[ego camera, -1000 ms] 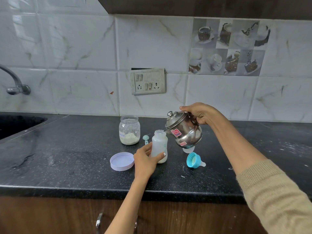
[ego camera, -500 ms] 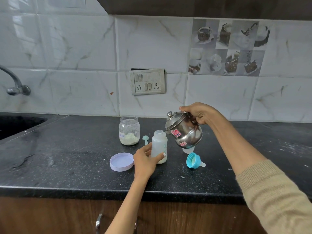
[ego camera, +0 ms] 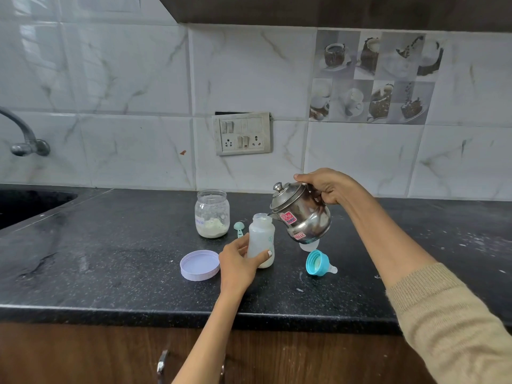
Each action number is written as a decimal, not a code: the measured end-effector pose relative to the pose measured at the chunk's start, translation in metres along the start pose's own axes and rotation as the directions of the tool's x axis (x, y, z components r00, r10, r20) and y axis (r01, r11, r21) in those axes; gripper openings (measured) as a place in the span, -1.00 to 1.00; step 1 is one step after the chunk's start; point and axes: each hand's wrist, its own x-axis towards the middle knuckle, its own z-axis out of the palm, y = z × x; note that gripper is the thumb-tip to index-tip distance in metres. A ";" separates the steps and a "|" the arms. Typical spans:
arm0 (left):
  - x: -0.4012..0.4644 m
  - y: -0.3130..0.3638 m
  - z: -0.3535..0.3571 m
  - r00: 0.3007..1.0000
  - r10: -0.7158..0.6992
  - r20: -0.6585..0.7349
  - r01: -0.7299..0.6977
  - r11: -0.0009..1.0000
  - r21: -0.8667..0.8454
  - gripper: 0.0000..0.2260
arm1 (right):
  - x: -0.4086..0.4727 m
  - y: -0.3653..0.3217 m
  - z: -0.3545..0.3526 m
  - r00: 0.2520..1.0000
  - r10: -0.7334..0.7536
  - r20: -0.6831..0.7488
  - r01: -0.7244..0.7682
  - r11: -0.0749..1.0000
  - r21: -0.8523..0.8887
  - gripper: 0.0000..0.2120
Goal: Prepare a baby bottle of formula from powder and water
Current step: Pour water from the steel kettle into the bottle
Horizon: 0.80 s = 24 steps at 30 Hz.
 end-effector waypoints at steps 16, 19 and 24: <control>-0.001 0.002 0.000 1.000 0.002 0.005 -0.002 1.000 0.014 -0.43 | 0.025 0.021 -0.006 0.998 0.068 0.003 -0.062 0.877 0.476 -0.72; -0.001 0.002 -0.001 1.000 0.000 0.007 0.000 1.000 0.017 -0.42 | 0.031 0.019 -0.005 0.999 0.041 -0.035 -0.015 0.837 0.548 -0.75; -0.003 0.003 -0.002 1.000 -0.003 0.010 0.003 1.000 0.015 -0.43 | 0.039 0.017 0.003 0.997 0.013 -0.078 0.043 0.737 0.675 -0.79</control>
